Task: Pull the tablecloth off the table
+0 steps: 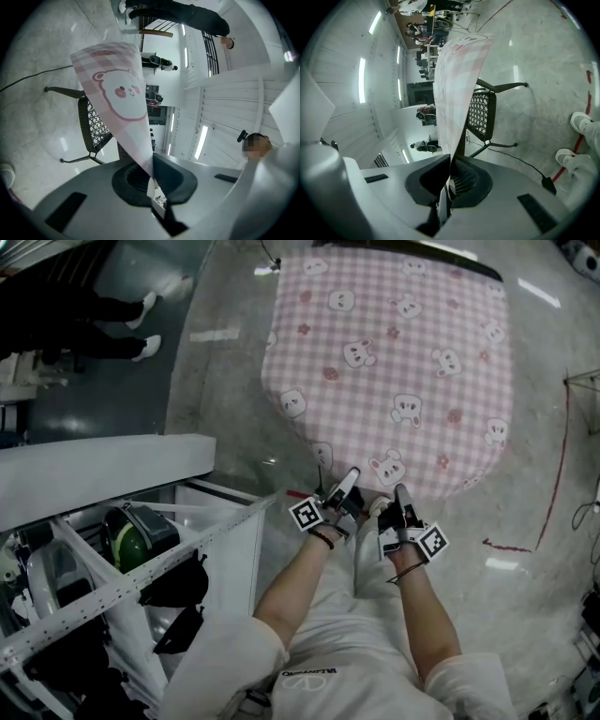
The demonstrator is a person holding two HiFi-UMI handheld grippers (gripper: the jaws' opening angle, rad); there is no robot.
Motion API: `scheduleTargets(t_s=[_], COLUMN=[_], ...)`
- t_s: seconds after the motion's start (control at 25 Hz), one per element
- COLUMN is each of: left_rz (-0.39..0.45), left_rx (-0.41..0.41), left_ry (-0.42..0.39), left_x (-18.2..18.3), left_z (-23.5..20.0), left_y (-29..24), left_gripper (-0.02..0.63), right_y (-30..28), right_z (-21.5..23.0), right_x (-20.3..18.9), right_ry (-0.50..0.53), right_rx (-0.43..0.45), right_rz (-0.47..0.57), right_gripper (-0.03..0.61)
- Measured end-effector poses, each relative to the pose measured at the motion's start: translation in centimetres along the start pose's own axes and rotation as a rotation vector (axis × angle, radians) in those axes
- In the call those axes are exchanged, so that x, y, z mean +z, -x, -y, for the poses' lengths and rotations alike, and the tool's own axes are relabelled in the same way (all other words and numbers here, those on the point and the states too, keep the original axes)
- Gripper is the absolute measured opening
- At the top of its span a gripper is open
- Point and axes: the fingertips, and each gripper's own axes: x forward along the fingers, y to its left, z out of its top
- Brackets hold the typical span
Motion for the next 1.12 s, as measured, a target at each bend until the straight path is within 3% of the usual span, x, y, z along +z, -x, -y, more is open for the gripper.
scheduleTargets(t_s=[0.4, 0.64, 1.12], left_rz=[-0.014, -0.031, -0.043], left_rx=[0.006, -0.006, -0.027], left_ry=[-0.023, 0.002, -0.041], left_x=[0.8, 0.2, 1.1], left_z=[0.5, 2.5, 8.9], left_y=[-0.8, -1.4, -0.3], left_gripper=[0.003, 0.002, 0.003], right_y=[-1.0, -0.3, 0.9], right_z=[-1.0, -3.2, -10.1], right_x=[0.1, 0.0, -2.9], right_ry=[0.023, 0.058, 0.146], right_rx=[0.019, 0.029, 0.114], right_rz=[-0.005, 0.000, -0.037], right_gripper=[0.011, 0.009, 0.011])
